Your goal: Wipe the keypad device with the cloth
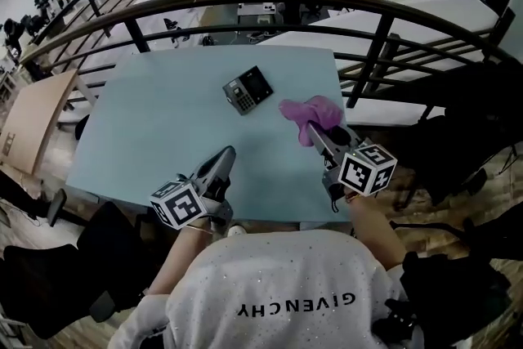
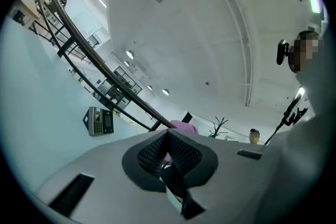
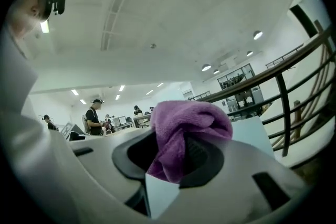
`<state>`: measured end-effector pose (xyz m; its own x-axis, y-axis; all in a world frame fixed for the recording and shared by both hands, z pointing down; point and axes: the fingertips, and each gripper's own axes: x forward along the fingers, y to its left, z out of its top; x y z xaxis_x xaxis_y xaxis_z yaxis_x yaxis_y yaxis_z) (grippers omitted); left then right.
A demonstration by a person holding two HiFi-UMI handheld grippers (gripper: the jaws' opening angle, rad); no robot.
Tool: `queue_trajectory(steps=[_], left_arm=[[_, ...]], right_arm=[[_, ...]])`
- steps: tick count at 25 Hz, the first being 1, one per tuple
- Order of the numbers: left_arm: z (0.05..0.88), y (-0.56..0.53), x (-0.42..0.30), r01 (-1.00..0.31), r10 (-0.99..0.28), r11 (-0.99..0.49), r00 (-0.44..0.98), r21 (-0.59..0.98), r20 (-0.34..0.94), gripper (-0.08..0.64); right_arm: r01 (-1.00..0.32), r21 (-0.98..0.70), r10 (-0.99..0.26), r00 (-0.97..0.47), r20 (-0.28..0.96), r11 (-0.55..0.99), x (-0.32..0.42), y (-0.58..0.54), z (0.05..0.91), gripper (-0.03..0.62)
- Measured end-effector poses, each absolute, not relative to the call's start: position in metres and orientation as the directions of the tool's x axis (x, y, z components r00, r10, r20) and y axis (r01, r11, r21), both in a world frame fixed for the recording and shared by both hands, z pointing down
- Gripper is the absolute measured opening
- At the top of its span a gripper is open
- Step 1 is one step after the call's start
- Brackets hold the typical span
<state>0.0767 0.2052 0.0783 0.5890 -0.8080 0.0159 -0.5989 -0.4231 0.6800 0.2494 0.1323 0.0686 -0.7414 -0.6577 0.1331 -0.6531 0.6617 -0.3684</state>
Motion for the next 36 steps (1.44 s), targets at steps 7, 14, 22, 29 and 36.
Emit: queue_trajectory(steps=[7, 14, 22, 29, 36], left_arm=[[0.089, 0.256, 0.134, -0.611, -0.85, -0.372, 0.526, 0.699, 0.008, 0.011], [0.086, 0.293, 0.18, -0.643, -0.832, -0.384, 0.552, 0.663, 0.053, 0.011], [0.098, 0.322, 0.211, -0.642, -0.819, -0.378, 0.568, 0.667, 0.083, 0.011], [0.093, 0.327, 0.225, -0.611, -0.796, -0.413, 0.603, 0.675, 0.058, 0.011], [0.116, 0.334, 0.231, -0.639, -0.773, -0.449, 0.628, 0.625, 0.087, 0.011]], right_arm=[[-0.618, -0.485, -0.65, -0.749, 0.126, 0.618, 0.327, 0.194, 0.094, 0.1], [-0.644, -0.433, -0.637, -0.748, 0.185, 0.63, 0.367, 0.241, 0.105, 0.095], [-0.66, -0.398, -0.611, -0.747, 0.261, 0.637, 0.389, 0.28, 0.131, 0.095], [-0.671, -0.376, -0.602, -0.74, 0.3, 0.639, 0.396, 0.285, 0.136, 0.095], [-0.683, -0.369, -0.605, -0.73, 0.318, 0.63, 0.403, 0.296, 0.163, 0.095]])
